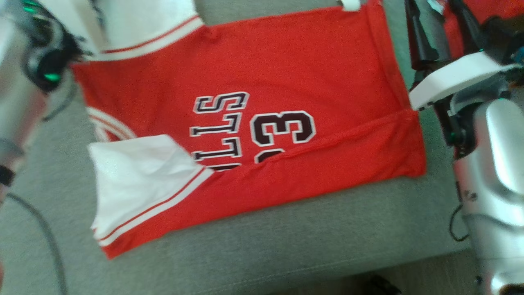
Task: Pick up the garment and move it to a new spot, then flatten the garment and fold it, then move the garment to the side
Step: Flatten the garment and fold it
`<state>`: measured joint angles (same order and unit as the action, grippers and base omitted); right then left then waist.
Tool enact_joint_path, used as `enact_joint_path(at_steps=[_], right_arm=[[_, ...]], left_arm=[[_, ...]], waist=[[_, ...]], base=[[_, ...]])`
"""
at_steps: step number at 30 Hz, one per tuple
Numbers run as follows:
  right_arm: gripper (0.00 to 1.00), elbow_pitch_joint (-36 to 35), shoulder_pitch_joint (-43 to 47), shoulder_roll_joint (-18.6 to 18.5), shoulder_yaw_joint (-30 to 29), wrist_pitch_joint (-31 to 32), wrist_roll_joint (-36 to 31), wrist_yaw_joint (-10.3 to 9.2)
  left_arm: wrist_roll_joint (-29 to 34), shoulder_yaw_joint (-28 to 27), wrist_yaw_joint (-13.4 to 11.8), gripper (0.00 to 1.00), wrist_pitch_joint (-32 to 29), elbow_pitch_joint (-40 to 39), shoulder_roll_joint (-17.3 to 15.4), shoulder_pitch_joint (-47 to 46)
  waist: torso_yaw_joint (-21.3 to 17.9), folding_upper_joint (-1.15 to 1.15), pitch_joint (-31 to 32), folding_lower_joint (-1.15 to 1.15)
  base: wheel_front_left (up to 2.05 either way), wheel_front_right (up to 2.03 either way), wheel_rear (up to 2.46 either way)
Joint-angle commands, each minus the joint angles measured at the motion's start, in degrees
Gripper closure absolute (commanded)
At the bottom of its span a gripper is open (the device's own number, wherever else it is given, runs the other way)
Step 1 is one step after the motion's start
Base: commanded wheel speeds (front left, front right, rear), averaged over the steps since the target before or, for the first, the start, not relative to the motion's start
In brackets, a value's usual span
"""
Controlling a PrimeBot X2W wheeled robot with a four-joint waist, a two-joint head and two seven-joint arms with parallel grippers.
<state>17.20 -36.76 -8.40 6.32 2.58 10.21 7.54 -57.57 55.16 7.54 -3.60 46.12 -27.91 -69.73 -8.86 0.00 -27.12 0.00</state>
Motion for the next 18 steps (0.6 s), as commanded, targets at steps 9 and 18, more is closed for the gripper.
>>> enact_joint_path(at_steps=[9, 18], right_arm=[[0.0, 6.87, -5.96, -6.37, 3.75, 5.87, 2.95, -0.05], [0.0, 20.93, -10.23, -11.54, 5.65, 11.68, 3.8, -0.05]], left_arm=[[-0.41, 2.98, -0.06, 1.0, 7.23, -9.1, -0.79, 1.51], [0.37, 6.01, -0.06, 1.0, 10.52, -13.46, 0.99, 3.19]], waist=[[9.57, 0.0, 4.89, 0.0], [13.35, 0.0, 4.98, 0.0]], base=[[0.0, 0.0, 0.0], [0.0, 0.0, 0.0]])
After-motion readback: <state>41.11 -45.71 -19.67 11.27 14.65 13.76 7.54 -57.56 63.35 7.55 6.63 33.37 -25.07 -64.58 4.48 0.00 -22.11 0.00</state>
